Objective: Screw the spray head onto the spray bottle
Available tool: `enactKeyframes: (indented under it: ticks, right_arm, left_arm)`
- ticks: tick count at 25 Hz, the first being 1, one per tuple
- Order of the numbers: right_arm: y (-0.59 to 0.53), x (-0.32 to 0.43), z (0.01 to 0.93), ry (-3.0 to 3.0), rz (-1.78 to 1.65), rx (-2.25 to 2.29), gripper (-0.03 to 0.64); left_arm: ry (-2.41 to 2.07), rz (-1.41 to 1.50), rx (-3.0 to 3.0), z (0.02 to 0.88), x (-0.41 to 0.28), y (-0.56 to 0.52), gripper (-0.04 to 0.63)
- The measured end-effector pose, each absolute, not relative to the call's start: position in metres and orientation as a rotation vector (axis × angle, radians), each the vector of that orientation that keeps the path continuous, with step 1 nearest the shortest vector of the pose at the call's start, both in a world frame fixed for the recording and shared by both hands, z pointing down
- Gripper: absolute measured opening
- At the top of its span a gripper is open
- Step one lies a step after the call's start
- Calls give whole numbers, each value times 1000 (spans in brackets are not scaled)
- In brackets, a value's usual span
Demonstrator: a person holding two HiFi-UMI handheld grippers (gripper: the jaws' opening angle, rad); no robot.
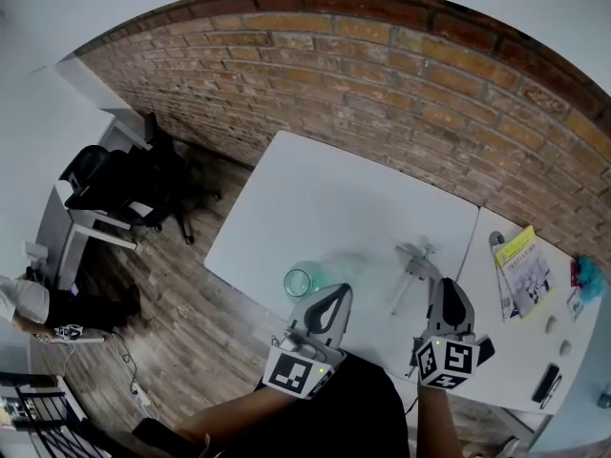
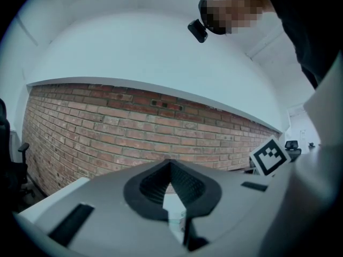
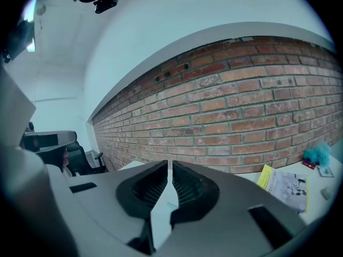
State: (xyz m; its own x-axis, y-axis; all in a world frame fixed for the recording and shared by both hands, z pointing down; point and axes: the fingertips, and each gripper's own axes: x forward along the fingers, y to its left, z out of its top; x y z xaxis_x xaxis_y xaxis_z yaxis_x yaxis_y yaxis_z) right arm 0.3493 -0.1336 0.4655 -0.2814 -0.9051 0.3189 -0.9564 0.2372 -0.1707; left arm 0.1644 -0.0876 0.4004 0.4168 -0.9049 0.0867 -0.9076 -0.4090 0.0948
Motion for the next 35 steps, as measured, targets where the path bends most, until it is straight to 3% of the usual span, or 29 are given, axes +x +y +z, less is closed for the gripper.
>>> enactKeyframes:
  ticks: [7, 10, 35]
  right_arm:
    - [-147, 353, 490, -2246, 514, 1830, 16]
    - [-151, 356, 507, -2185, 550, 1835, 66]
    - [-198, 354, 608, -1971, 690, 1700, 97]
  left_arm:
    - [-1611, 29, 2537, 405, 161, -97, -2]
    - [-1601, -5, 2566, 396, 161, -110, -2]
    - [-1589, 19, 2477, 412, 148, -125, -2]
